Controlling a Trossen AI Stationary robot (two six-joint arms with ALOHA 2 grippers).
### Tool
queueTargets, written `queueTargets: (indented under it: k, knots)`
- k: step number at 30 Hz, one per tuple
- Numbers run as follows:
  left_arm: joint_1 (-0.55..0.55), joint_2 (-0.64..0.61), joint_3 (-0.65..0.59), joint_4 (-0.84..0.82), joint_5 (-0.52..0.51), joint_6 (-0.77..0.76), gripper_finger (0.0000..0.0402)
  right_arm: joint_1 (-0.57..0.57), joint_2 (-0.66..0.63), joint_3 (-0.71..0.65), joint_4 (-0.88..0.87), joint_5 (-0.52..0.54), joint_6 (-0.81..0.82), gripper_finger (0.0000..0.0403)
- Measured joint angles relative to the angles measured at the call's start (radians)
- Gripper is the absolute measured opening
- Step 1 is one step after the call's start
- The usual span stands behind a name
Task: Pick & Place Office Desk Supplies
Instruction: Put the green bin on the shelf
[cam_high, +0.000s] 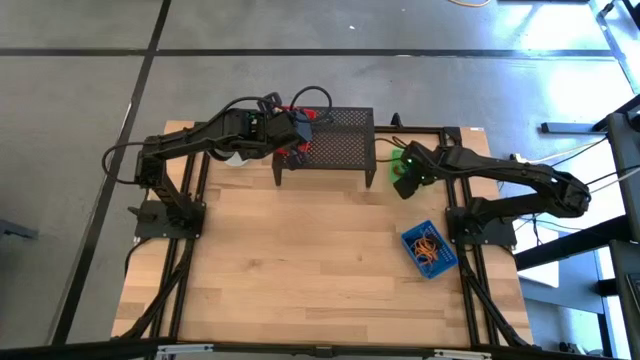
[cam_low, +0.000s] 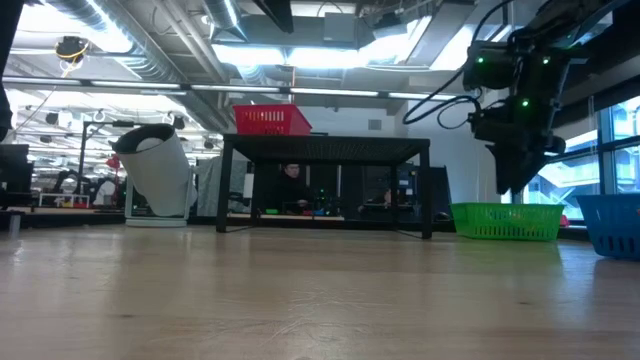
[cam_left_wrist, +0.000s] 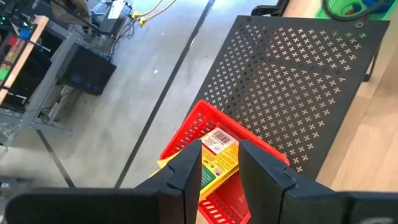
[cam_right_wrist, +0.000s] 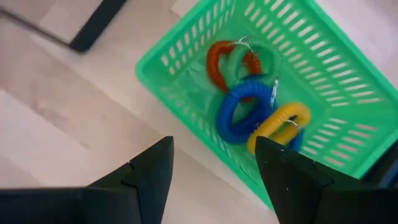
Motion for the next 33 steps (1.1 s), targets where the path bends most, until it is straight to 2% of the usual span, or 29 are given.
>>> queueTargets:
  k: [5,13,18,25,27,33]
  knots:
    - [-0.002,0.000,0.000,0.000,0.001,-0.039,0.0097,0.001,0.078,0.000,0.048,-0.014,0.070,0.0229]
    - [-0.005,0.000,0.000,0.000,0.018,-0.039,0.0094,0.002,0.194,0.000,0.070,-0.019,-0.034,0.0223]
    - [-0.005,0.000,0.000,0.000,0.019,-0.039,0.0091,0.002,0.198,0.000,0.066,-0.024,-0.089,0.0166]
    - [-0.005,0.000,0.000,0.000,0.019,-0.039,0.0090,0.002,0.198,0.001,0.057,-0.024,-0.149,0.0022]
    - [-0.005,0.001,0.000,0.000,0.019,-0.040,0.0089,0.002,0.198,0.001,0.056,-0.028,-0.158,0.0014]
    - [-0.005,0.001,0.000,0.000,0.019,-0.040,0.0088,0.002,0.181,0.001,0.042,-0.129,-0.134,0.0031]
